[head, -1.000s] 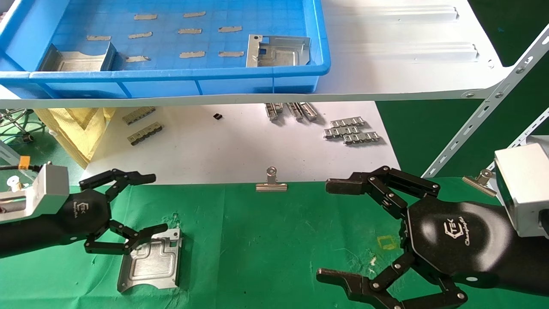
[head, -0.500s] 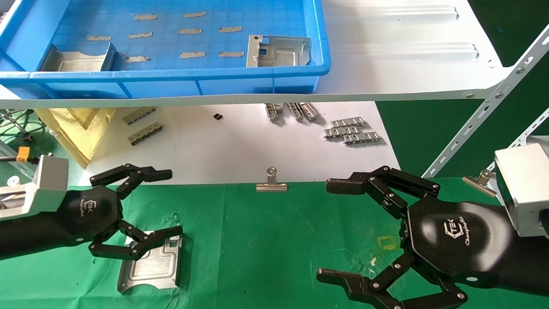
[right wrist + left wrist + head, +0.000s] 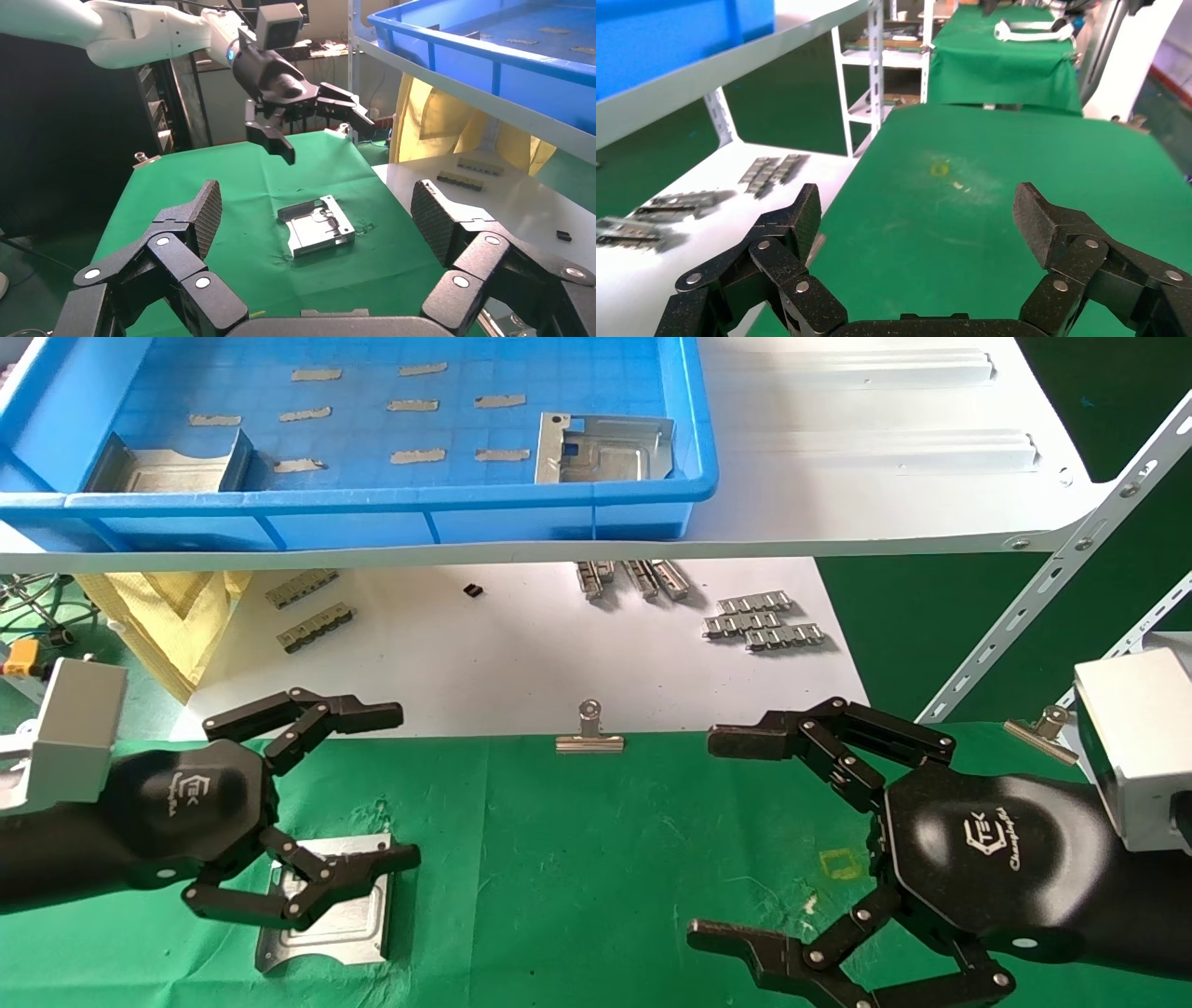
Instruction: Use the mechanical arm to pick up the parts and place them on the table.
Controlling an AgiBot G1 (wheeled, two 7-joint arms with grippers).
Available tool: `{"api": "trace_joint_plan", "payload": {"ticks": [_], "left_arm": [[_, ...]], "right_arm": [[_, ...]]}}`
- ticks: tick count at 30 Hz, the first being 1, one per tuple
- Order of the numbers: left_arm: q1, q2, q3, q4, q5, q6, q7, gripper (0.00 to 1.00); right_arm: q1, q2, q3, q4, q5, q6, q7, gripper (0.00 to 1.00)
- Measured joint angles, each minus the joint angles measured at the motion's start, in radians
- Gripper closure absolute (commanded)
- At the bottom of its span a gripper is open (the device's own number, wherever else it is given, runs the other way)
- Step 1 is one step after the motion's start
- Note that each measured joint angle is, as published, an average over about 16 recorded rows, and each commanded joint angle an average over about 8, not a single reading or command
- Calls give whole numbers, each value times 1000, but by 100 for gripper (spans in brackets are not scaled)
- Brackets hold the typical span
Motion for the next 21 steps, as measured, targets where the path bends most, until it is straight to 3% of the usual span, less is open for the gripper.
{"api": "trace_joint_plan", "payload": {"ticks": [21], "left_arm": [[122, -35, -171, -304, -12, -31, -230, 0]], "right_arm": [[0, 0, 0, 0, 0, 0, 0, 0]]}}
